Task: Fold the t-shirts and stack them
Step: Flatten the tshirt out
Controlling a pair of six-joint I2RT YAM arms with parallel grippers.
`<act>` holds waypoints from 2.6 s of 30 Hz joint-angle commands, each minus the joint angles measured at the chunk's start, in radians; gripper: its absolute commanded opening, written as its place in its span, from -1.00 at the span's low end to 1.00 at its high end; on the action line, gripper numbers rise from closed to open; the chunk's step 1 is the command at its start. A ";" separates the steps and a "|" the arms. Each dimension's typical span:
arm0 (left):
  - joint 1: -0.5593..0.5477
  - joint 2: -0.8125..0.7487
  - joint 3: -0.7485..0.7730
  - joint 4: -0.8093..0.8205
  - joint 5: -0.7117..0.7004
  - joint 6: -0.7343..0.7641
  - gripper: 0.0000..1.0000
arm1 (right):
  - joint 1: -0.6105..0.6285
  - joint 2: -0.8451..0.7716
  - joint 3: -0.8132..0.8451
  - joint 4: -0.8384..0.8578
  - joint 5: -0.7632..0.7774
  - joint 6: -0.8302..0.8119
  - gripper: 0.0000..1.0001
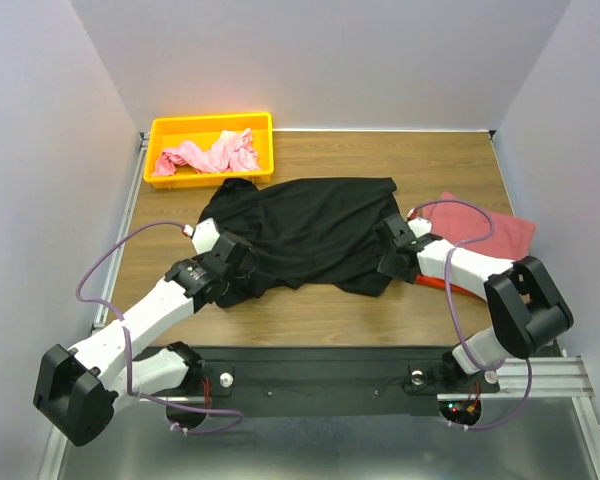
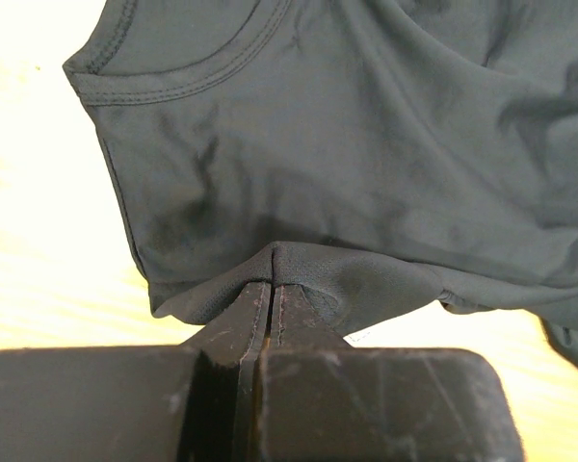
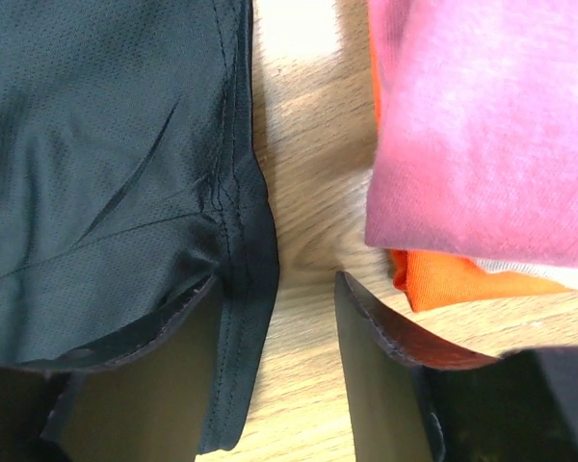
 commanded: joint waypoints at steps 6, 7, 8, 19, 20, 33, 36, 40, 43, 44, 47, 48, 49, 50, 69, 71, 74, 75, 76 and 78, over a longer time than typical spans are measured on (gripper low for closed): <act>0.017 -0.039 -0.011 0.014 -0.035 0.011 -1.00 | -0.007 0.079 0.046 0.089 -0.021 -0.023 -0.21; 0.017 -0.040 -0.011 0.015 -0.035 0.010 -1.00 | -0.007 0.079 0.046 0.092 -0.024 -0.029 -0.26; 0.019 -0.043 -0.015 0.015 -0.038 0.008 -1.00 | -0.007 0.081 0.048 0.094 -0.028 -0.037 -0.32; 0.026 -0.092 0.001 0.026 -0.045 0.019 -1.00 | -0.007 0.019 0.061 0.097 -0.002 -0.088 -0.99; 0.026 -0.101 0.008 0.027 -0.047 0.024 -1.00 | -0.007 -0.004 0.064 0.097 -0.005 -0.097 -0.99; 0.026 -0.387 0.306 0.017 -0.208 0.091 -1.00 | -0.007 -0.534 0.168 0.065 0.004 -0.270 -0.99; 0.028 -0.414 0.396 0.018 -0.249 0.123 -1.00 | -0.007 -0.593 0.250 0.030 0.044 -0.302 -0.99; 0.026 -0.447 0.524 0.018 -0.298 0.160 -1.00 | -0.007 -0.669 0.366 -0.016 0.085 -0.348 -0.99; 0.026 -0.474 0.579 0.097 -0.256 0.203 -1.00 | -0.007 -0.694 0.458 -0.032 0.036 -0.373 -0.99; 0.026 -0.480 0.608 0.116 -0.236 0.220 -1.00 | -0.007 -0.705 0.483 -0.038 0.015 -0.393 -0.99; 0.026 -0.465 0.709 0.145 -0.179 0.264 -1.00 | -0.007 -0.711 0.602 -0.056 -0.065 -0.424 -0.99; 0.026 -0.447 0.740 0.150 -0.162 0.289 -1.00 | -0.007 -0.711 0.632 -0.061 -0.094 -0.428 -0.99; 0.026 -0.438 0.815 0.152 -0.125 0.306 -1.00 | -0.007 -0.712 0.659 -0.065 -0.108 -0.439 -0.99; 0.026 -0.425 0.853 0.150 -0.110 0.323 -1.00 | -0.007 -0.711 0.720 -0.079 -0.123 -0.445 -0.99; 0.026 -0.093 1.120 0.208 -0.214 0.646 -1.00 | -0.007 -0.587 0.843 -0.181 0.158 -0.430 -0.99; 0.026 -0.018 1.047 0.231 -0.379 0.669 -1.00 | -0.007 -0.544 0.789 -0.179 0.276 -0.384 -0.99; 0.097 0.121 0.913 0.327 -0.292 0.761 -1.00 | -0.009 -0.441 0.660 -0.147 0.412 -0.323 -0.99; 0.123 0.144 0.865 0.372 -0.242 0.781 -1.00 | -0.012 -0.420 0.584 -0.130 0.429 -0.312 -0.99; 0.184 0.186 0.760 0.482 -0.144 0.809 -1.00 | -0.033 -0.368 0.548 -0.112 0.433 -0.298 -0.99; 0.247 0.233 0.679 0.571 -0.037 0.821 -1.00 | -0.085 -0.320 0.477 -0.029 0.382 -0.298 -0.99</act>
